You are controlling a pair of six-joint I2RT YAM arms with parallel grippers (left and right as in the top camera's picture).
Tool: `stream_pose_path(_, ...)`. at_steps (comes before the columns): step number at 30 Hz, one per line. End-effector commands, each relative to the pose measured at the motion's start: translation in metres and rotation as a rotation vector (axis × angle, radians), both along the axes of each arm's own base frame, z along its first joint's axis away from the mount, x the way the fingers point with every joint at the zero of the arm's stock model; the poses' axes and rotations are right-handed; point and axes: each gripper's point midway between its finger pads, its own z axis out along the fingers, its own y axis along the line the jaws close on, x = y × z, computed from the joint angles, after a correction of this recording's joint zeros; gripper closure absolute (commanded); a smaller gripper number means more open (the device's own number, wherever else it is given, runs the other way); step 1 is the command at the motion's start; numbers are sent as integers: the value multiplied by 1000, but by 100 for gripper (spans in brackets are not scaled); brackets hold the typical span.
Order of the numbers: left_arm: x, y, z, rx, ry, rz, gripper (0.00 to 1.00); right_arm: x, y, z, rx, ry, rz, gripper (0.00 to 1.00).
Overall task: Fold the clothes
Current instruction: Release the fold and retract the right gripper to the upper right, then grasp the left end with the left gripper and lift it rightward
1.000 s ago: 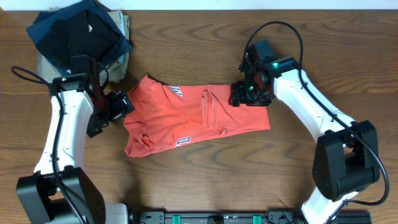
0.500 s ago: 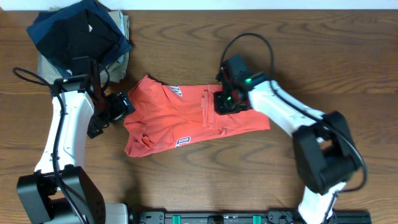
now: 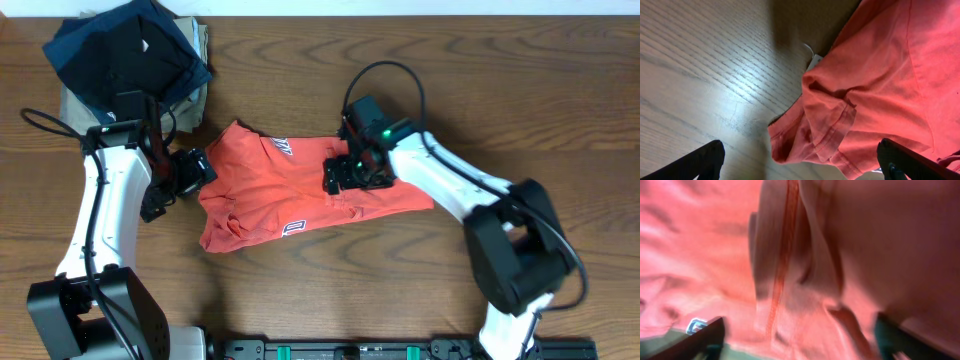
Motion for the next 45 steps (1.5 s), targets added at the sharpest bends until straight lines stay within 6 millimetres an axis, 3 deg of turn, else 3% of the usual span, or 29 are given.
stream_pose_path(1, -3, -1, -6, -1, 19, -10, 2, 34, -23, 70, 11, -178, -78, 1)
stream_pose_path(5, 3, 0, -9, 2, 2, -12, 2, 51, -80, 104, -98, -286, -210, 1)
stream_pose_path(9, 14, 2, -19, 7, -9, -59, 2, 62, -148, 120, -218, -333, -363, 1)
stream_pose_path(15, 28, 14, -47, 4, 7, -31, 2, 57, -241, 114, -327, -251, -570, 1)
stream_pose_path(18, 31, 19, -58, -13, 13, -33, 2, 47, -277, 110, -358, -199, -652, 1)
stream_pose_path(23, 40, -5, -70, -193, -23, -145, 2, 31, -325, 107, -374, -135, -777, 1)
stream_pose_path(28, 39, -25, -88, -318, -6, -205, 2, 28, -348, 108, -376, -131, -844, 1)
stream_pose_path(35, 24, -46, -112, -466, 68, -237, 0, 27, -351, 108, -379, -130, -853, 1)
stream_pose_path(40, 13, -59, -112, -526, 106, -265, 25, 27, -351, 108, -379, -130, -853, 1)
stream_pose_path(43, 10, -67, -111, -528, 123, -286, 46, 27, -351, 108, -379, -130, -852, 1)
stream_pose_path(45, 9, -73, -111, -527, 128, -303, 69, 27, -351, 108, -379, -130, -852, 1)
